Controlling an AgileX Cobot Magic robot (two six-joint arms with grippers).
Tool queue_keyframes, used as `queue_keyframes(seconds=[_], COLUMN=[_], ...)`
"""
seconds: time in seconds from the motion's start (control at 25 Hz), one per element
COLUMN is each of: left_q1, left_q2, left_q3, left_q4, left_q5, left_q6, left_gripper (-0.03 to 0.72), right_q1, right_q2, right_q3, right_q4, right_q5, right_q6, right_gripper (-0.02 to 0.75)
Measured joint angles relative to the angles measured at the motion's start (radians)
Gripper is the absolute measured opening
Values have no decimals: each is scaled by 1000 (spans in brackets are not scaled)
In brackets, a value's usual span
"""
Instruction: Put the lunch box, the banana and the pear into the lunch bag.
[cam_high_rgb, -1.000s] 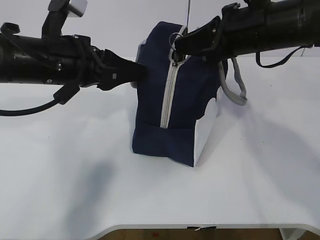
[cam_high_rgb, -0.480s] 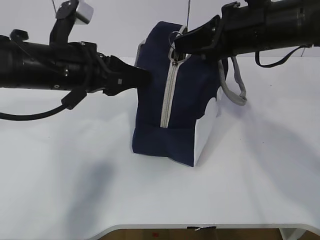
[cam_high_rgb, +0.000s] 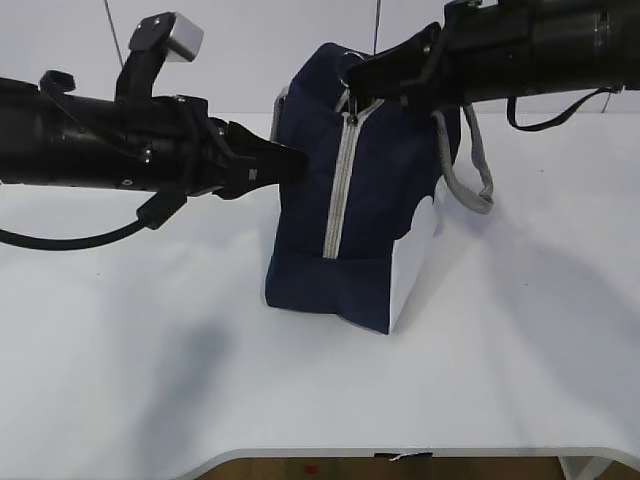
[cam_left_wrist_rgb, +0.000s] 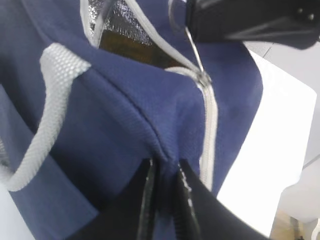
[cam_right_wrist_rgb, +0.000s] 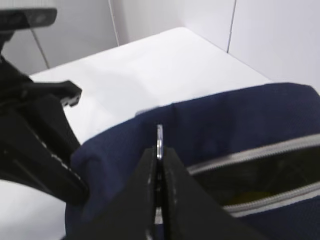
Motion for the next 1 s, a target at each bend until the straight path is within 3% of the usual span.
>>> queue_keyframes(seconds=[0.36,1.0], left_q1=[0,0], left_q2=[1,1], left_q3=[0,-6], left_q4=[-2,52], left_q5=[14,69], left_q6=[-11,-79], left_gripper=[20,15], right_q1=[0,2], right_q2=[5,46], right_q3=[-19,-154], right_q4=[73,96], right_q5=[-4,-110], right_q6=[0,0], right_gripper=[6,6])
